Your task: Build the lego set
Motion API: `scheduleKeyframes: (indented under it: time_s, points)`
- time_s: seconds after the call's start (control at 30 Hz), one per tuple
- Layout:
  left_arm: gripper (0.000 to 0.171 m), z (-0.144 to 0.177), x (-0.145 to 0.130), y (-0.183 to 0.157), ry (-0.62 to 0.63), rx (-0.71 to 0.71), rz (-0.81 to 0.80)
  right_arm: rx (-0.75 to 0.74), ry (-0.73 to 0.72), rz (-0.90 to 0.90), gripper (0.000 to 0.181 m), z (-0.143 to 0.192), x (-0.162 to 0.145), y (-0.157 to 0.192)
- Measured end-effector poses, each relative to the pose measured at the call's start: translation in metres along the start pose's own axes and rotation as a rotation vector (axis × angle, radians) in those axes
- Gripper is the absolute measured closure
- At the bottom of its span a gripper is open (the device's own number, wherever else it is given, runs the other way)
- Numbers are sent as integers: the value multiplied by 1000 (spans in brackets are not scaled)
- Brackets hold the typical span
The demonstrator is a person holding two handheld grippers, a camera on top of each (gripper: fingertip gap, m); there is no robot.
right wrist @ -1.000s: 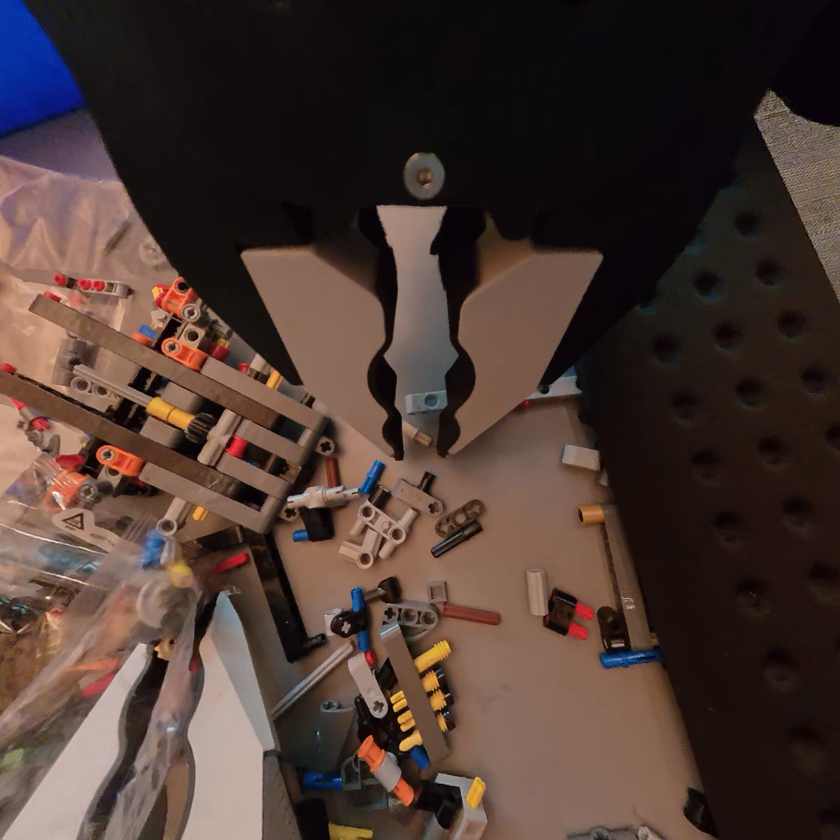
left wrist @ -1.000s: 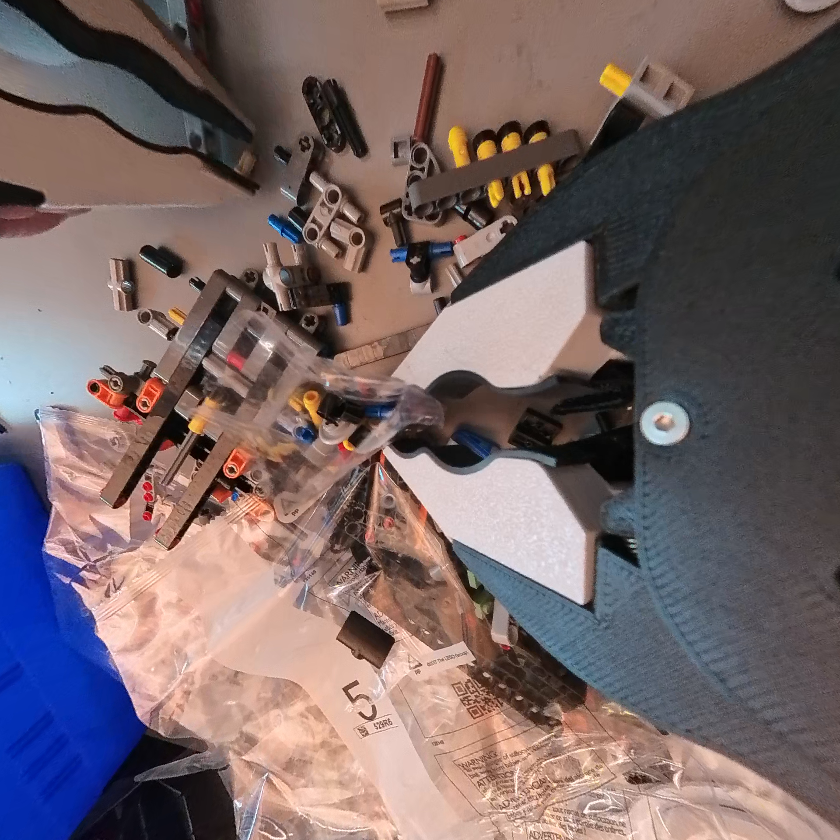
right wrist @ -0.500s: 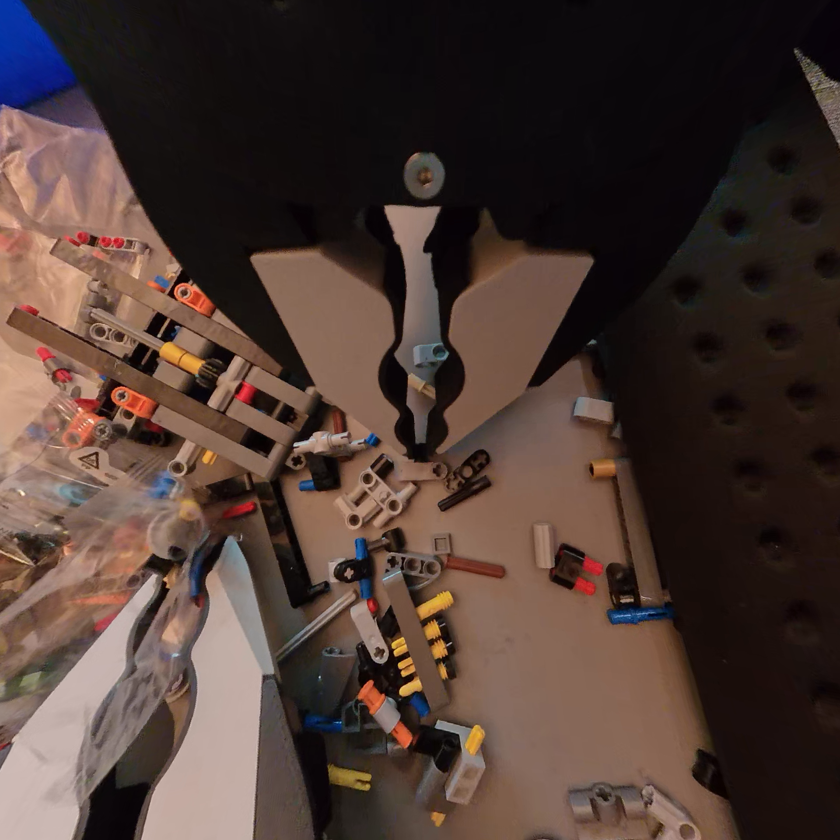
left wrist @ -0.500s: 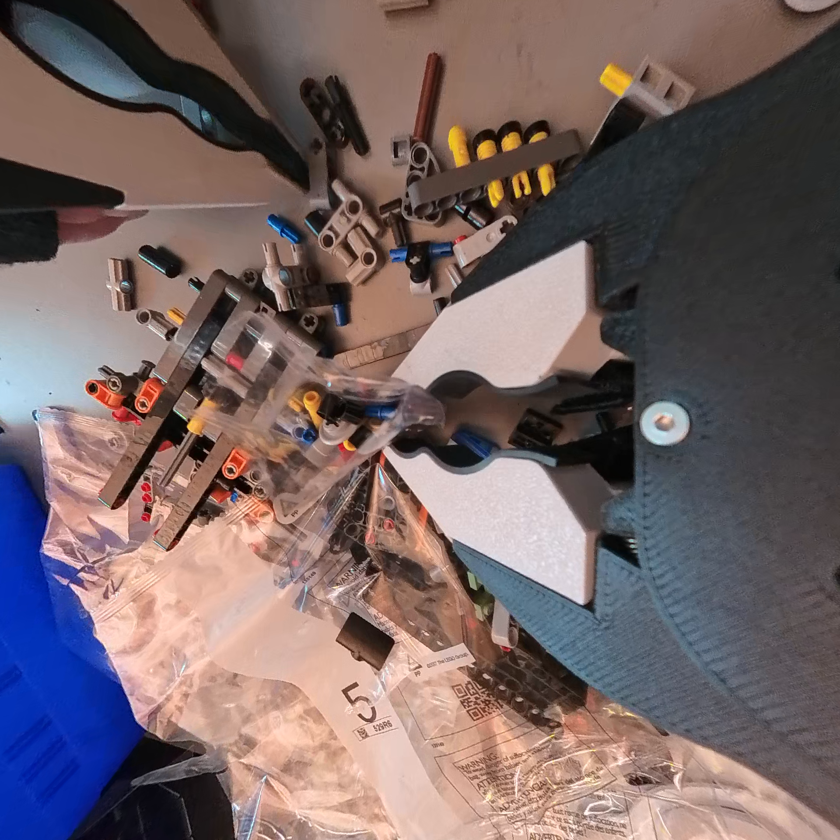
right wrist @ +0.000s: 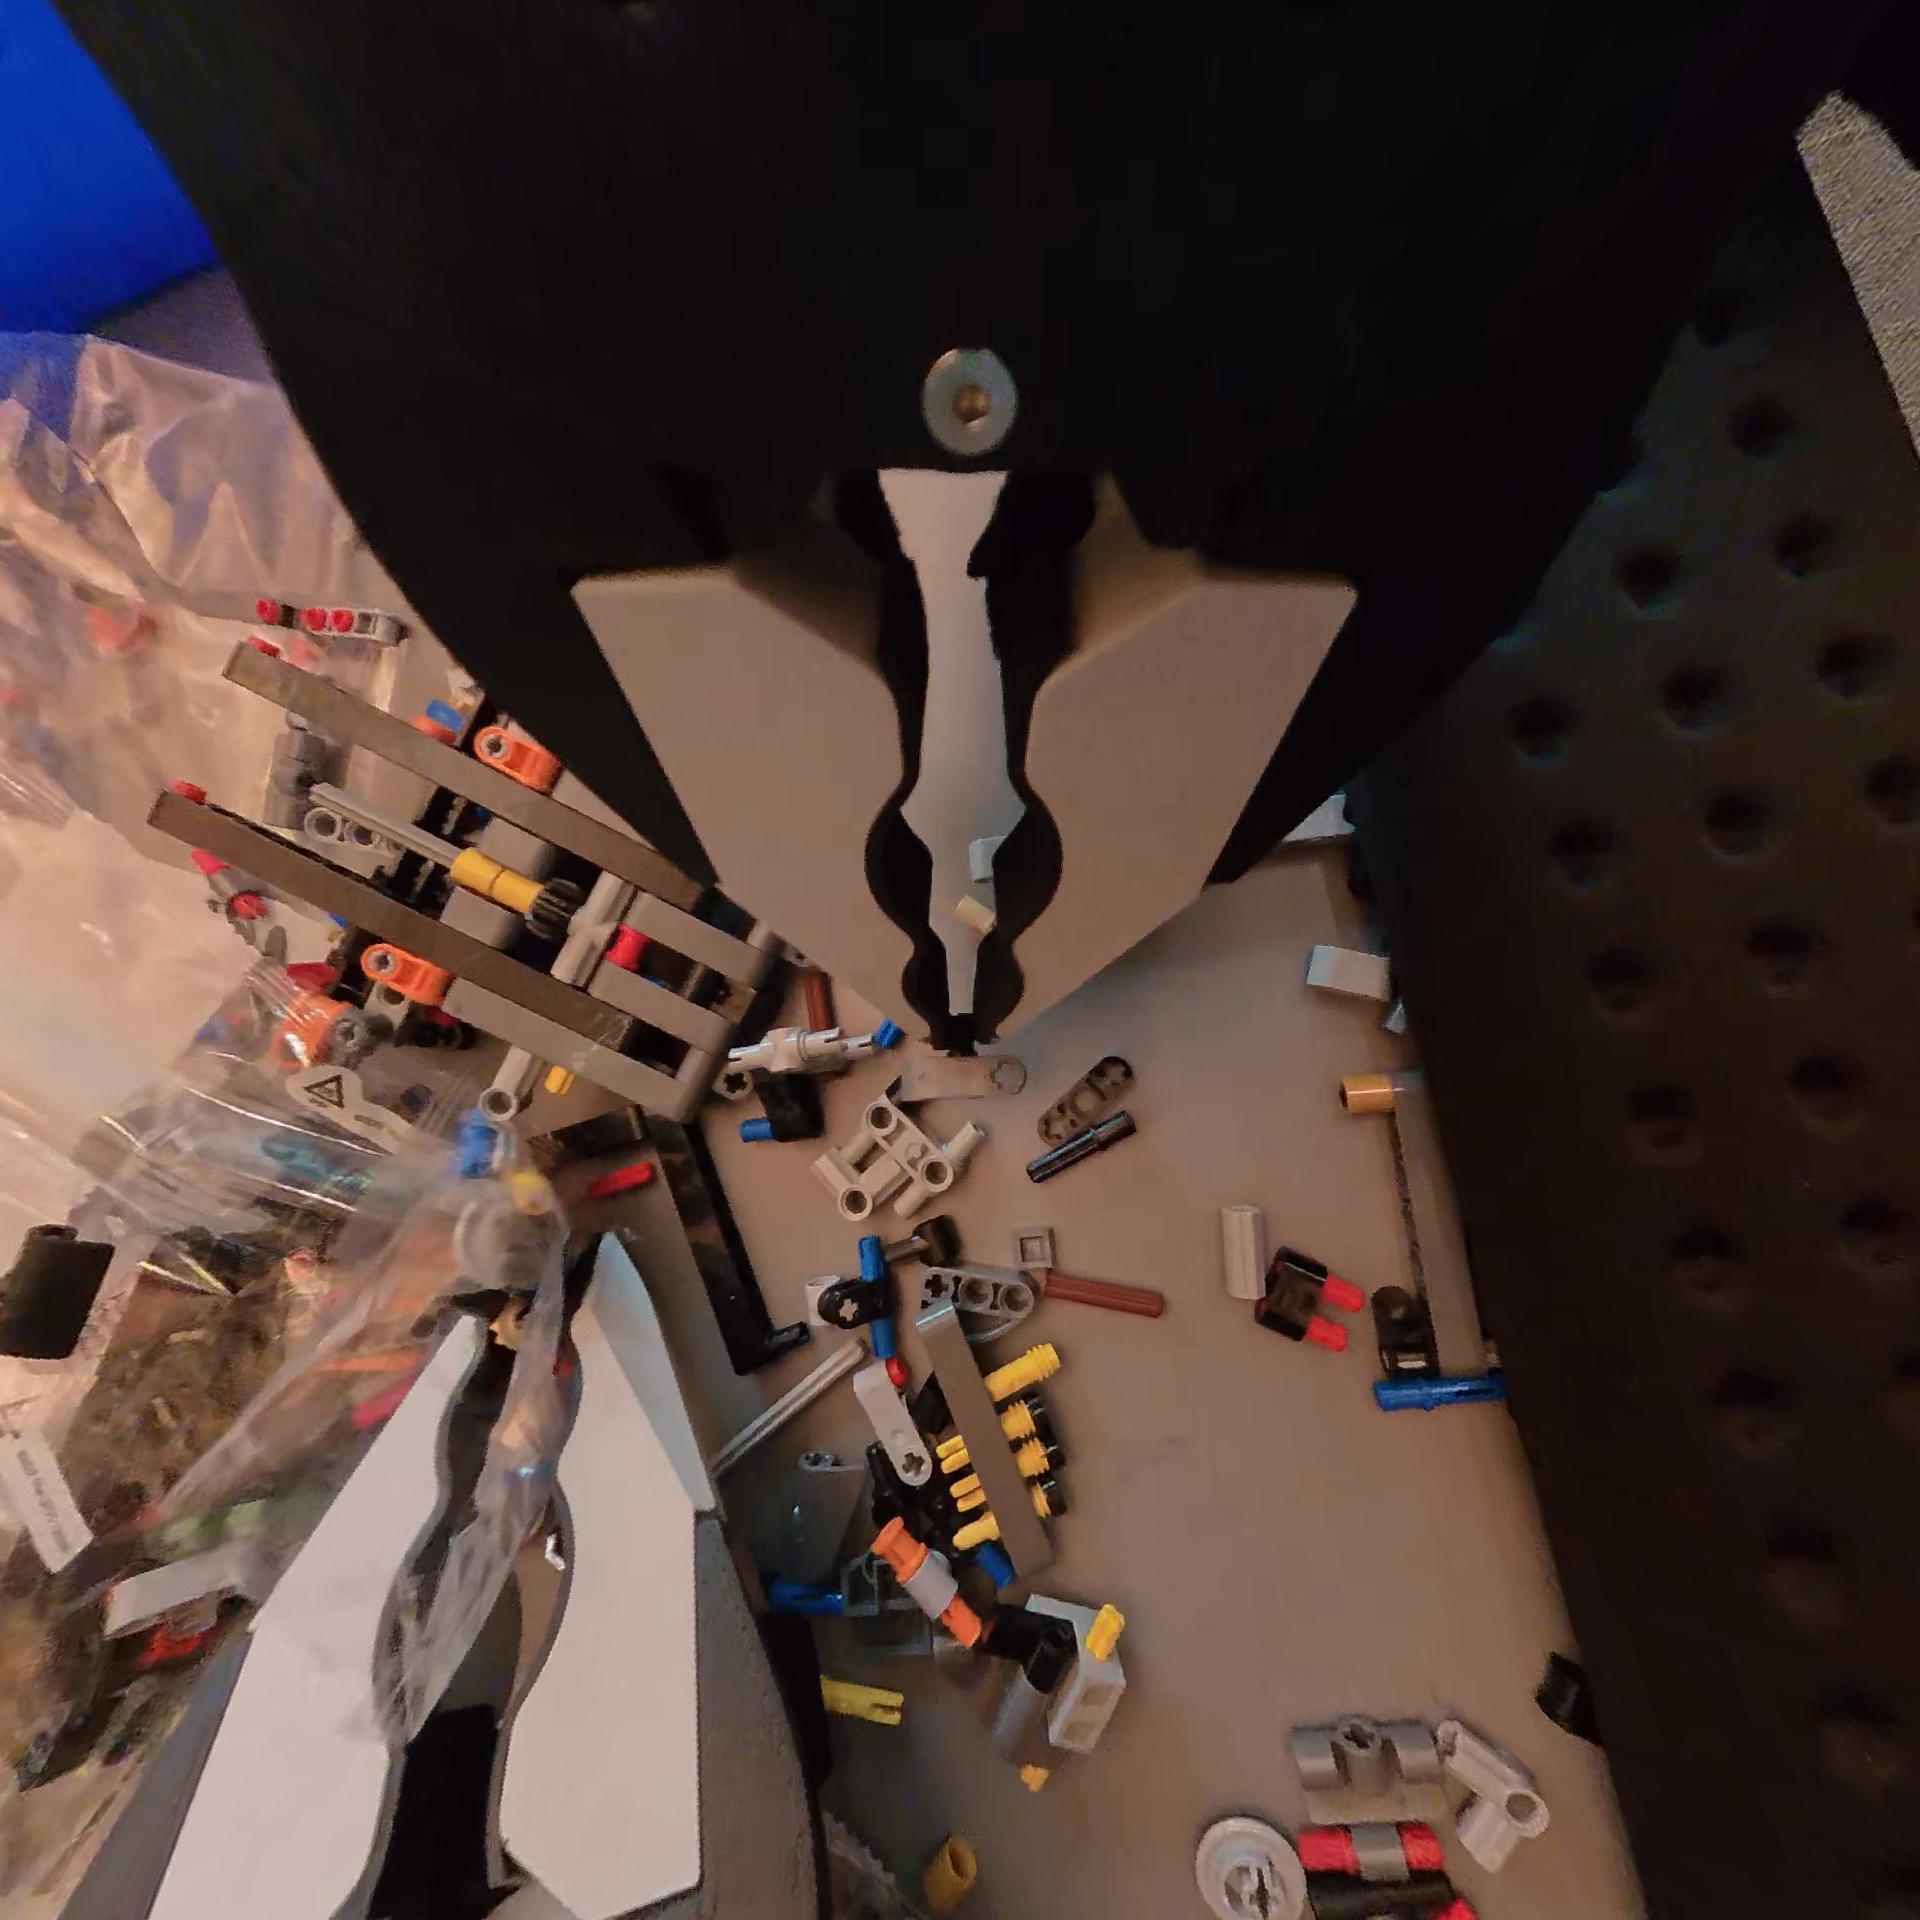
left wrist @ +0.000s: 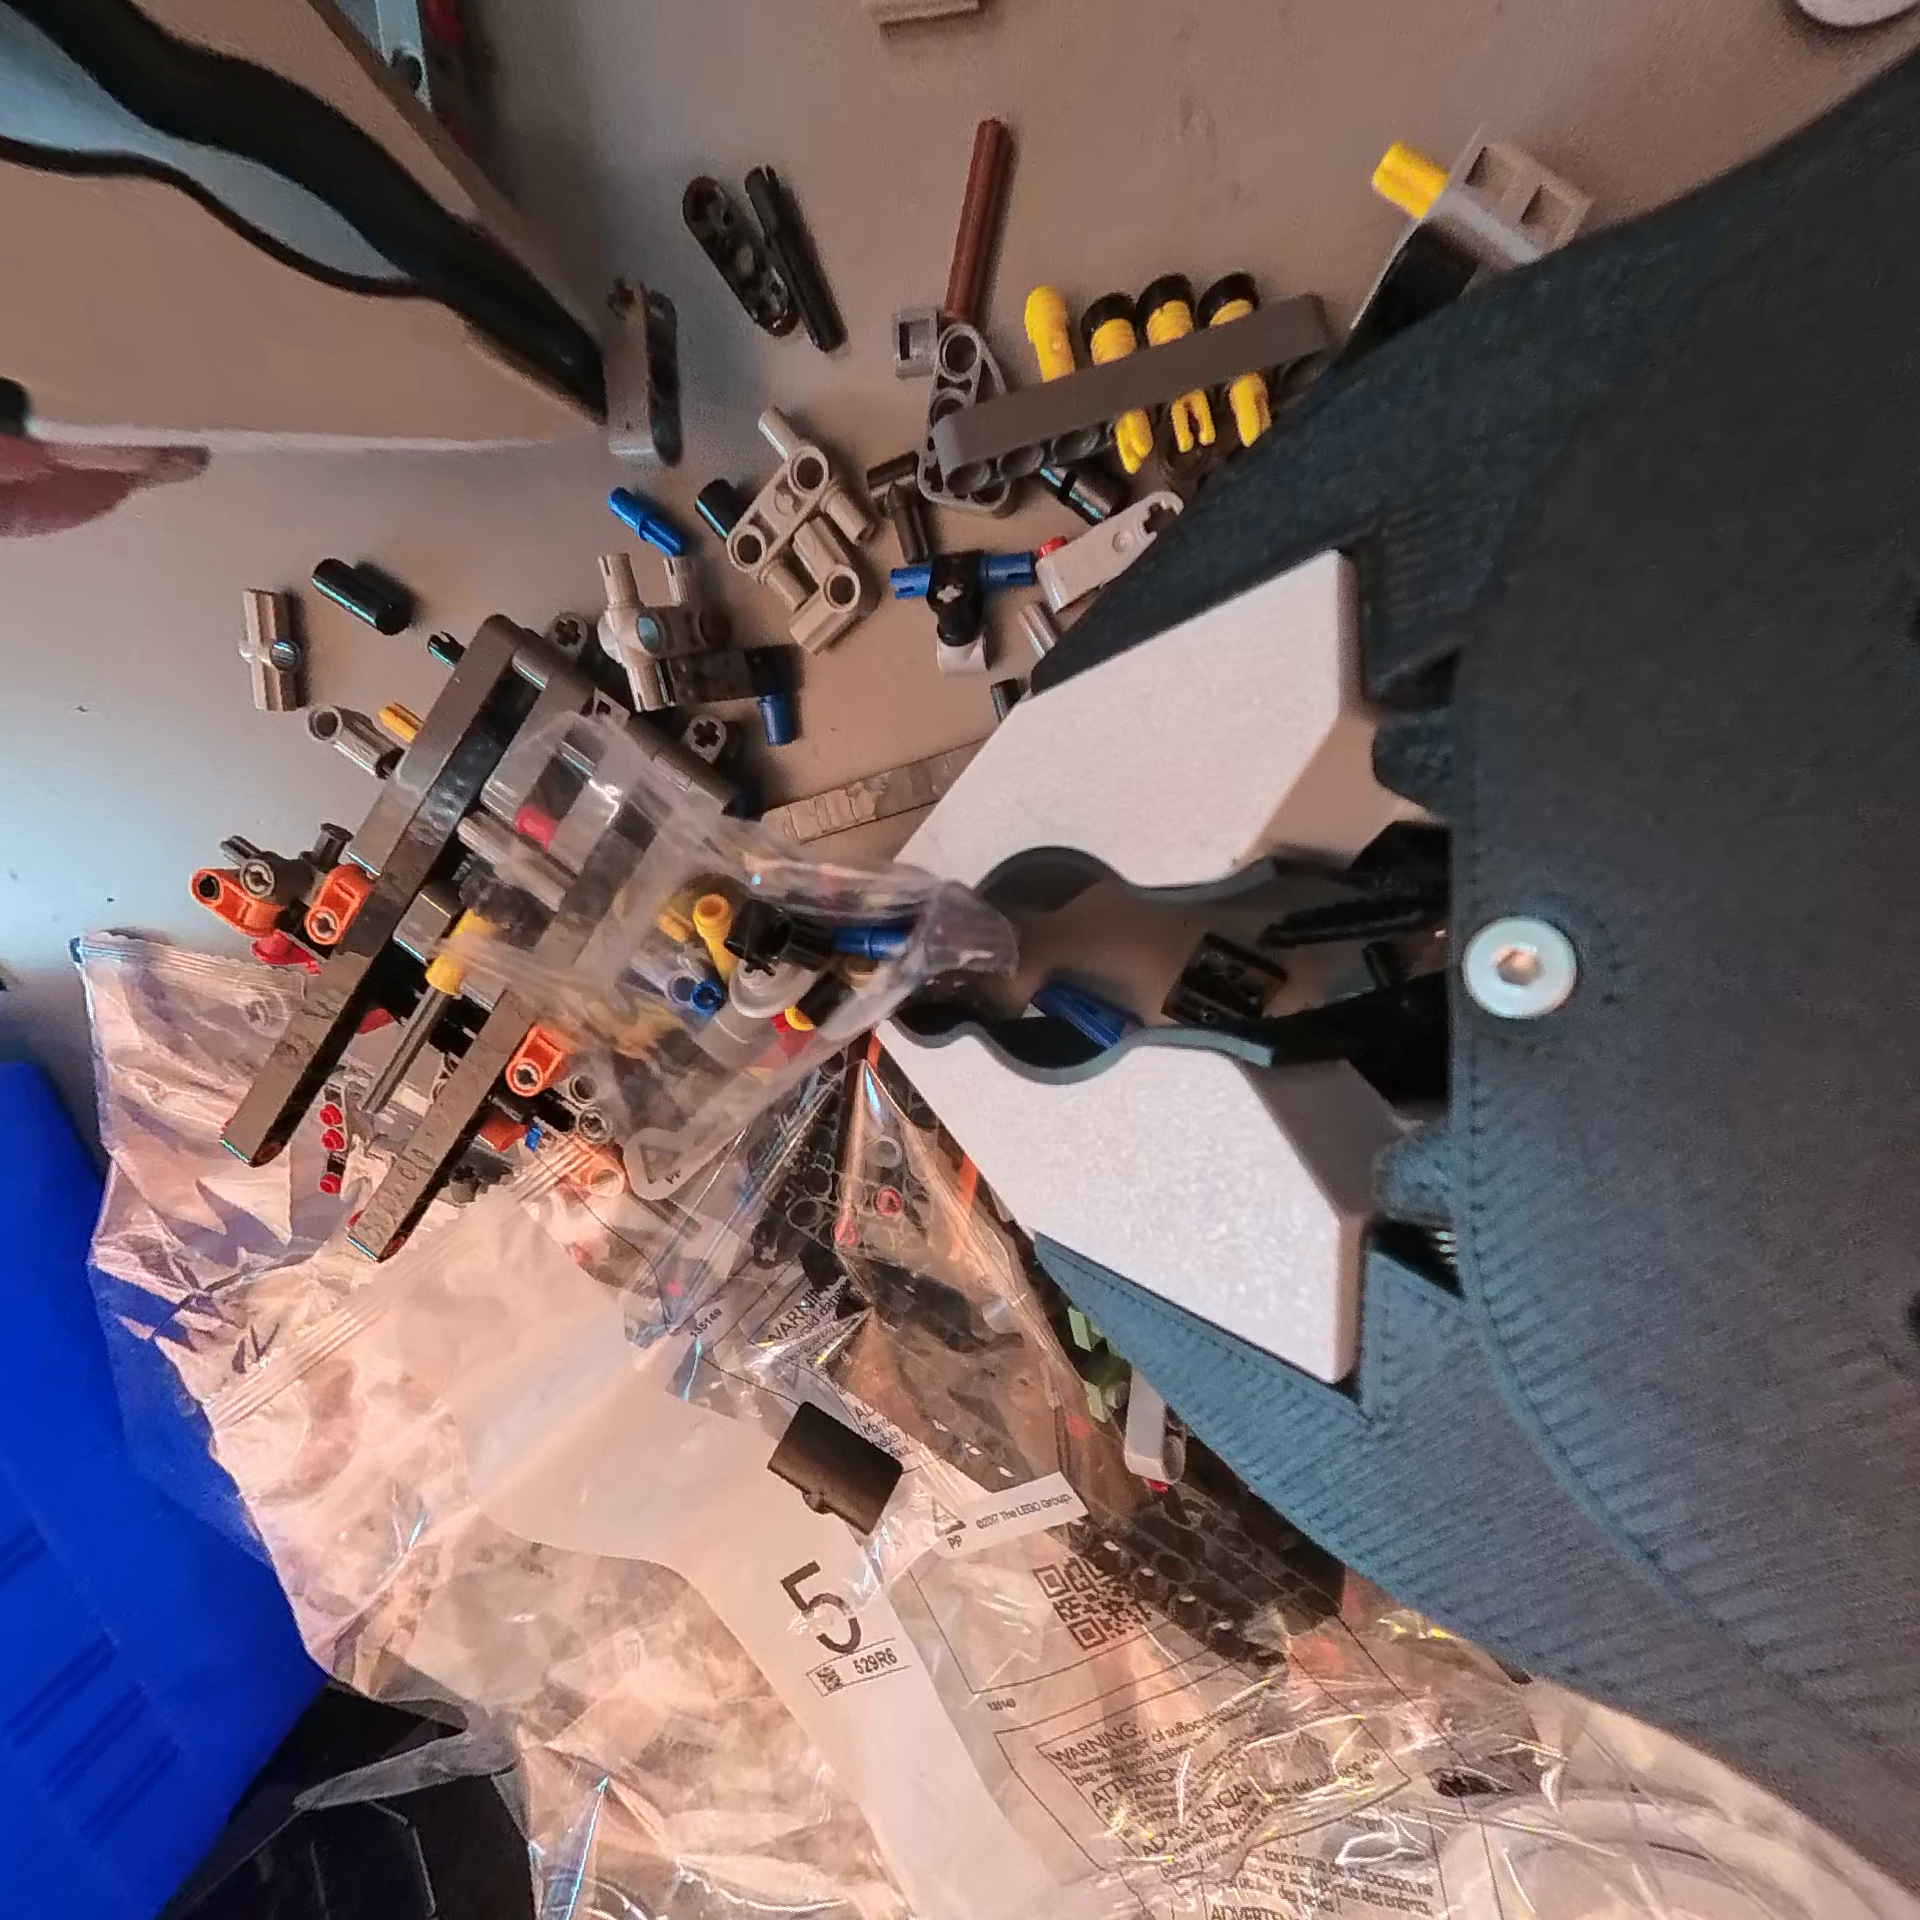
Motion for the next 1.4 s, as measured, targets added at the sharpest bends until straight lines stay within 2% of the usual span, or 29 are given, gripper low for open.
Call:
scheduleKeyframes:
  time_s: [0.43,0.7,1.0,1.1,1.4]
  points:
    - [159,-2,-1,-2,17,-11,-11,-40,-62,3,180,0,6,-7]
    - [159,-2,-1,-2,16,-11,-8,-141,-160,-10,181,16,19,-20]
    - [158,-2,-1,-3,17,-14,-16,-212,-239,-25,181,16,30,-32]
    - [154,0,-1,-3,10,-29,-5,-199,-279,-58,181,10,26,-37]
    - [138,4,-1,0,-20,-38,20,-271,-234,-72,180,0,21,-45]
Point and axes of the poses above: each gripper's, where its closed fingertips meet, z back along the fingers, x out of its top, y = z × x across the jaws, the point moved 7 cm from there along z, back along the fingers, and after that the axes turned 6 degrees about y, right-handed, at the moved point
